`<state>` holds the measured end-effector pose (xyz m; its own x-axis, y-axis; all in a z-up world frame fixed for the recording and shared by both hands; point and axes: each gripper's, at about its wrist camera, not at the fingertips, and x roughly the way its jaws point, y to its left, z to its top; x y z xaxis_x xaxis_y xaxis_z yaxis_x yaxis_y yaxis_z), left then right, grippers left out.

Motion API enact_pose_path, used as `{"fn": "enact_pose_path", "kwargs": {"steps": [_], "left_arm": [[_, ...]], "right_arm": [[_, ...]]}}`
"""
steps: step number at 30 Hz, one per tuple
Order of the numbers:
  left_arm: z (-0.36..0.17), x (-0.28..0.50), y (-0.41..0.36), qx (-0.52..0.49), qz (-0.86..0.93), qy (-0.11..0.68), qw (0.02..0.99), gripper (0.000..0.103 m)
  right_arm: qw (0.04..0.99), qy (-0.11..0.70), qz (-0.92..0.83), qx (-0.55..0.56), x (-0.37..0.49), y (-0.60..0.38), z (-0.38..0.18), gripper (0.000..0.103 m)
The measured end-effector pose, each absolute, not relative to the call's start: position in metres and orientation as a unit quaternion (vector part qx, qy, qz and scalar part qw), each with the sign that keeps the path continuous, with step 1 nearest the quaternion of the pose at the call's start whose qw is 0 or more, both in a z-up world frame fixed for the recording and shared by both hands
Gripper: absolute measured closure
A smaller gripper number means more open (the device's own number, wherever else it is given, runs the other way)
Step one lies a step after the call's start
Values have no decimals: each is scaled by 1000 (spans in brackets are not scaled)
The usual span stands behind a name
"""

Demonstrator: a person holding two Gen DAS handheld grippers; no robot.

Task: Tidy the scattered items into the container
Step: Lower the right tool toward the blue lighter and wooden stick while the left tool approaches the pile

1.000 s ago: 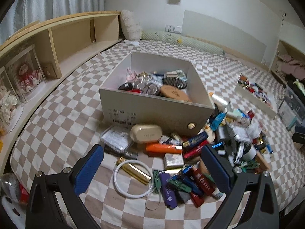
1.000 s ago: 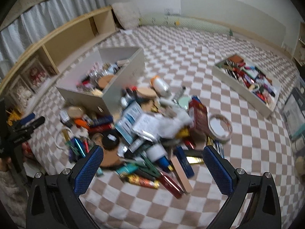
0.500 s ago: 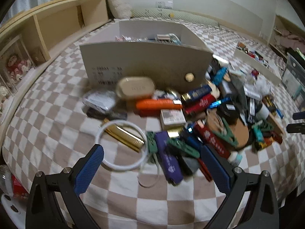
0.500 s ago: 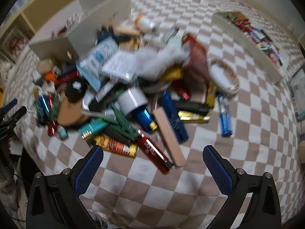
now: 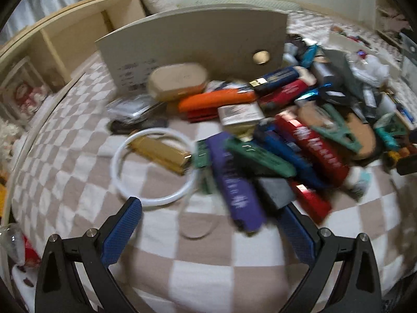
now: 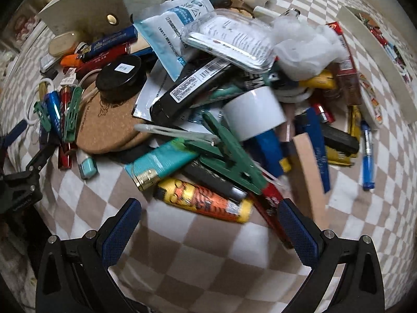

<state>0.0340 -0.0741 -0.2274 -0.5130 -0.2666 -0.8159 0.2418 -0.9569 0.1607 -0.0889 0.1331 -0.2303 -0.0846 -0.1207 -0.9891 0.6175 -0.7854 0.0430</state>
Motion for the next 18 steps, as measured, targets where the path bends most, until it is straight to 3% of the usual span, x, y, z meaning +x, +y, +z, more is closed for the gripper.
{"fn": "enact_pose_path", "kwargs": {"steps": [12,18], "left_arm": [[-214,51,-184,458,-838,30,295,0],[-202,60,-186,448,-857,61,247,0]], "right_arm": [[206,173,-721,638,-103,165,-238,0],[192,141,-721,650,-107,195,-238,0]]}}
